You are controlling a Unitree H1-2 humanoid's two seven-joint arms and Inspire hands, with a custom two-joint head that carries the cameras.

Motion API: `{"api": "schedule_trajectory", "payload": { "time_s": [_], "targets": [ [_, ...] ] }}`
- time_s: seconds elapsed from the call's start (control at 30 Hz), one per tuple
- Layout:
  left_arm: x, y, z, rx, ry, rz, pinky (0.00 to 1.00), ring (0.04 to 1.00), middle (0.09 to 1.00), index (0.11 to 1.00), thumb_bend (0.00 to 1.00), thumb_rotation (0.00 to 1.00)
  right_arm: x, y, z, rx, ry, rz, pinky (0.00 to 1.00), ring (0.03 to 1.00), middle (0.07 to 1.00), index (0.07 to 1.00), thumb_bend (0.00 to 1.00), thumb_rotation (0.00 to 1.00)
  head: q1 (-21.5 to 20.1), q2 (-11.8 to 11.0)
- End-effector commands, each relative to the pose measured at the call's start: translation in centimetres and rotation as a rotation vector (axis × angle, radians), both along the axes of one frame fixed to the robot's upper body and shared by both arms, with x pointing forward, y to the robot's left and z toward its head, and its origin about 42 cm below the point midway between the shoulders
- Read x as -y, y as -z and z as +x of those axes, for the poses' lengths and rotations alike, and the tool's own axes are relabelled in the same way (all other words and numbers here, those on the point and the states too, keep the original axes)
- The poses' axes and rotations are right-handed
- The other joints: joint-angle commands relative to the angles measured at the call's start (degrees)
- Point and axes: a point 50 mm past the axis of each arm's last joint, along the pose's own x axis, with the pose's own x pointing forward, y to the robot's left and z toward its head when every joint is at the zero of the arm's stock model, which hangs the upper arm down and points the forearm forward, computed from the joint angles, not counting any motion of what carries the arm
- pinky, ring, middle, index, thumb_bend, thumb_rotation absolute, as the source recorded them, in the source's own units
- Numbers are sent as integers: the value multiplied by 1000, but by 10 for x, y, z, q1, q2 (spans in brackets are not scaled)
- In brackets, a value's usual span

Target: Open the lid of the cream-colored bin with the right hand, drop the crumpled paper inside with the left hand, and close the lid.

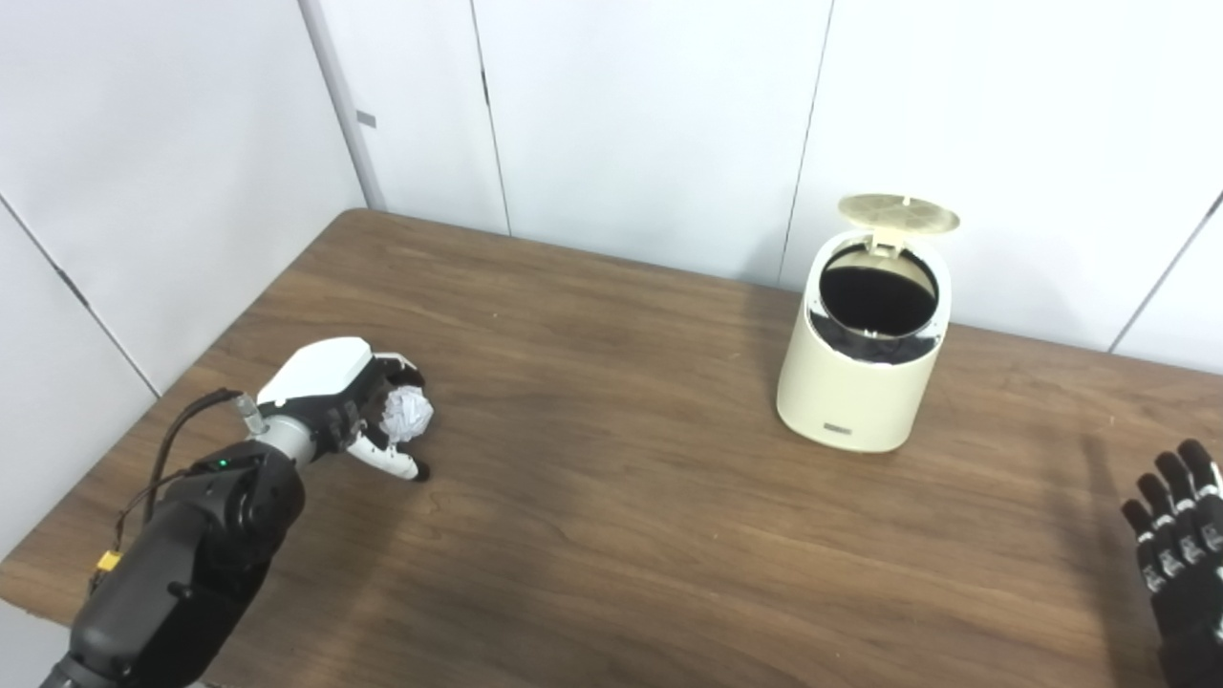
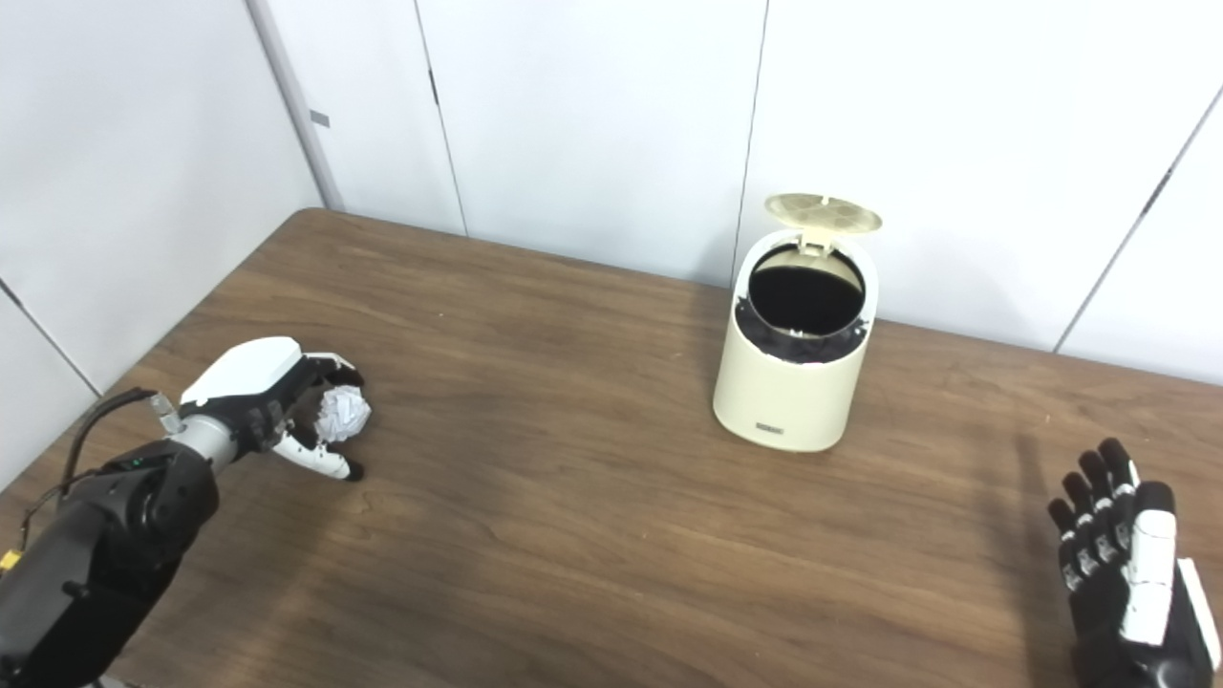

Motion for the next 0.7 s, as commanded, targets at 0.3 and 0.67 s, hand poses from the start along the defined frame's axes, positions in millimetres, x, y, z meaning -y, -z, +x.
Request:
{"api": "schedule_trajectory", "payload": {
  "time_s": [0.3,0.67],
  "targets": [
    [-8,-16,11,100,-22,-28,676,733,735,753,754,1,3,-12,5,87,-6,6,1000,1000,995,1000,457,1000,0,2],
    [-8,-11,11,146,-48,-85,473,517,476,541,537,0,5,-12,3,83,-5,15,1000,1000,996,1000,478,1000,2,5]
  ]
}}
